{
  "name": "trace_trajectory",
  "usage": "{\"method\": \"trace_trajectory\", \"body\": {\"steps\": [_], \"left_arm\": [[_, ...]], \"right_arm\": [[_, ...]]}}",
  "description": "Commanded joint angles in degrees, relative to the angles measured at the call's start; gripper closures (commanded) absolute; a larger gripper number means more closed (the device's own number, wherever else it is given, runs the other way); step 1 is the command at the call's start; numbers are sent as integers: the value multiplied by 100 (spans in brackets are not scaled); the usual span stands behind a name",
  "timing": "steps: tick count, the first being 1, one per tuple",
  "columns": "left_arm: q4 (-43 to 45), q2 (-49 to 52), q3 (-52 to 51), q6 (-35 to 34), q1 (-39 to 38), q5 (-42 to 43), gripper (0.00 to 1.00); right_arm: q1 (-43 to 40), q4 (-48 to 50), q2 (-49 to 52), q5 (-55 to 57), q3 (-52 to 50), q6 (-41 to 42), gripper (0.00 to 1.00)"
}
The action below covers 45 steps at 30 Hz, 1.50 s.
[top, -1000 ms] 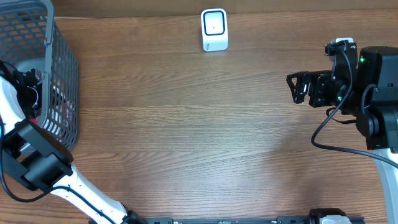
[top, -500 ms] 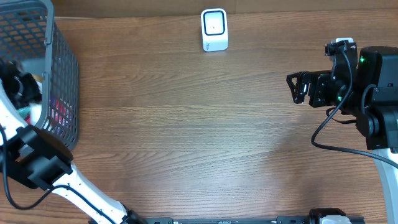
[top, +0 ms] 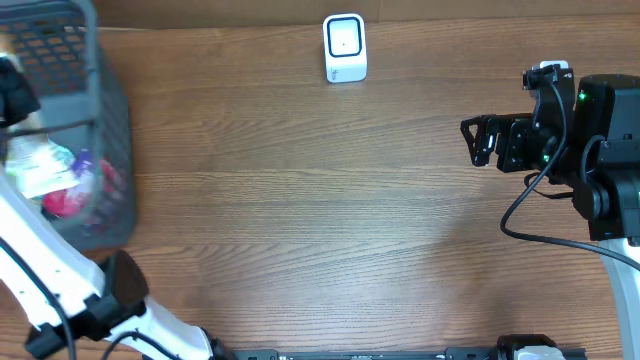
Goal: Scan the item barcode
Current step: 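Grasp the white-and-gold tube with the left gripper and lift, then carry the tube out of the basket onto the table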
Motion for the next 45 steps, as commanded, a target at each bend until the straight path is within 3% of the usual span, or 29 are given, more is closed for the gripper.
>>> {"method": "trace_trajectory", "body": {"steps": [1, 5, 10, 23, 31, 37, 45], "left_arm": [[-52, -313, -98, -173, -964, 247, 96], [-52, -306, -673, -352, -1832, 66, 96], [142, -302, -1523, -669, -2350, -1027, 96], [627, -520, -815, -669, -2350, -658, 96], [704, -531, -811, -1130, -3195, -20, 96], [876, -129, -1239, -1937, -3987, -680, 96], [933, 616, -1657, -3370, -4155, -1058, 96]], "right_arm": [[17, 26, -39, 31, 175, 15, 0], [17, 26, -39, 31, 175, 15, 0], [17, 26, -39, 31, 175, 15, 0], [17, 26, -39, 31, 175, 15, 0], [17, 26, -39, 31, 175, 15, 0], [17, 26, -39, 31, 175, 15, 0], [17, 26, -39, 31, 175, 15, 0]]}}
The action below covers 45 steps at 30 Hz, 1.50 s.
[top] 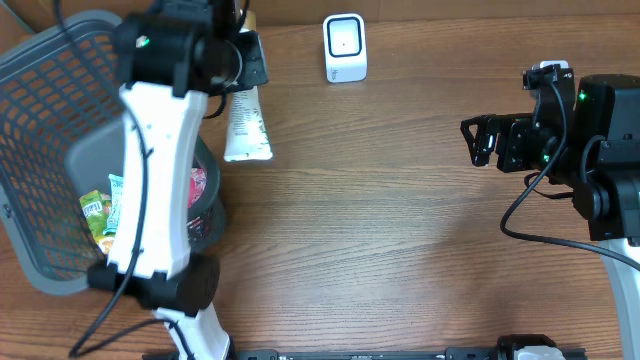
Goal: Scan the item barcode
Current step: 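Carry the tube out of the basket onto the table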
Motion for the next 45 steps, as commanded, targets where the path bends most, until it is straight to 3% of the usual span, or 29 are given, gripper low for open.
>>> {"method": "trace_trajectory", "body": {"steps": [1, 11, 19, 38, 45], "left_arm": [[37, 422, -44, -929, -26, -260, 96], [-83, 1401, -44, -1794, -31, -295, 96], [-942, 1491, -48, -2787, -31, -1329, 96], [-942, 1104, -131, -2275, -11, -1058, 96], [-942, 380, -1132, -2444, 74, -1314, 96]], "right_arm": [[20, 24, -39, 28, 173, 17, 0], [20, 24, -39, 26, 173, 17, 0], [20, 22, -39, 26, 173, 17, 0], [20, 22, -39, 26, 173, 17, 0], [20, 22, -39, 26, 173, 17, 0]]}}
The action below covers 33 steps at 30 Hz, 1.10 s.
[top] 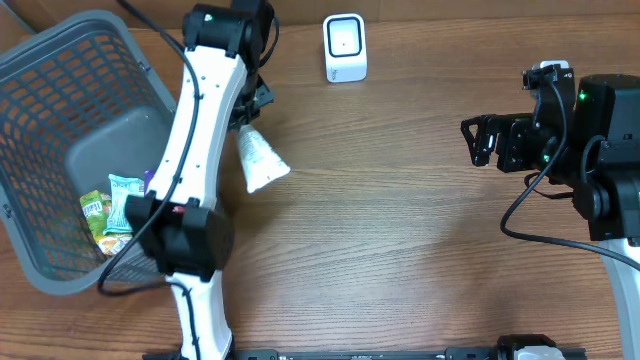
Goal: Scan the item barcode
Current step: 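Carry the tube out of the basket onto the table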
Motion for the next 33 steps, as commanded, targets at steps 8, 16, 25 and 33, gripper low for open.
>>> {"method": "trace_trajectory", "body": {"steps": [8, 16, 25, 33], "left_arm": [[17, -1366, -1668, -212, 334, -684, 95], [-4, -1978, -1882, 459, 669, -723, 95], [127, -2463, -2503, 1075, 1434, -671, 95], [841, -2483, -3163, 1845, 1456, -417, 95]], "right_arm": [[17, 24, -39, 17, 173, 20, 0], [17, 24, -39, 20, 173, 20, 0], [17, 22, -39, 17, 173, 20, 0], [17, 24, -39, 17, 173, 20, 0]]}}
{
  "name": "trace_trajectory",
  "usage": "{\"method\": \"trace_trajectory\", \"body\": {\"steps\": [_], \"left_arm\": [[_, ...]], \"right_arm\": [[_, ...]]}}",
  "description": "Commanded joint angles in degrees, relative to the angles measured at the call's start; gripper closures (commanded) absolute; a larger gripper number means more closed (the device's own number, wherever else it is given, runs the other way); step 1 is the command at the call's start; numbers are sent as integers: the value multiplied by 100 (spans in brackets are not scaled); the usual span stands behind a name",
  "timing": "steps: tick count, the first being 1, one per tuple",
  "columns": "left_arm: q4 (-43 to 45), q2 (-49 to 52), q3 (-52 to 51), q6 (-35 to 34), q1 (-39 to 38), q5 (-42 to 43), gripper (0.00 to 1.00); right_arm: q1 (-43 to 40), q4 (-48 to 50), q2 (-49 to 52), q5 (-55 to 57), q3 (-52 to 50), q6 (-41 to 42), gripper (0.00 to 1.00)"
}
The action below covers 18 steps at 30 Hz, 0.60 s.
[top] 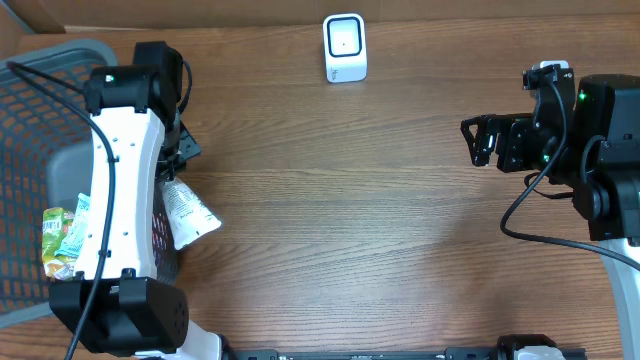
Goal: Scan the item barcode
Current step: 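Carry the tube out of the basket onto the table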
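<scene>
The white barcode scanner (pixel 345 47) stands upright at the back middle of the wooden table. My left arm reaches along the grey mesh basket (pixel 40 70) at the left. Its gripper (pixel 177 168), mostly hidden under the wrist, is shut on the top end of a white printed tube (pixel 187 213). The tube hangs at a slant just beside the basket's right wall, far left of the scanner and nearer the front. My right gripper (pixel 478 141) hovers at the right side, open and holding nothing.
Green and white snack packets (pixel 60 232) lie in the basket. The right arm's black body and cables (pixel 590 140) fill the right edge. Bare wooden tabletop (pixel 350 220) stretches between the two arms.
My left gripper, still shut on the tube, has moved left and toward the front, from a spot left of the scanner to the basket's right wall. The basket sits further left. The right arm is unchanged.
At first my left arm reached into the basket at the far left. Then it held the white tube up just left of the scanner. Later the tube was lower and slanted, further from the scanner. Now it hangs beside the basket. The right arm never moved.
</scene>
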Motion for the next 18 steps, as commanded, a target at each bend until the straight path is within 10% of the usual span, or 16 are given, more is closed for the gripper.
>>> {"method": "trace_trajectory", "body": {"steps": [1, 8, 18], "left_arm": [[269, -138, -72, 826, -4, 208, 95], [1193, -149, -72, 2479, -168, 2114, 96], [1722, -142, -479, 2085, -1043, 2028, 96]], "right_arm": [[17, 24, -39, 15, 173, 15, 0], [17, 24, -39, 15, 173, 15, 0], [17, 24, -39, 15, 173, 15, 0]]}}
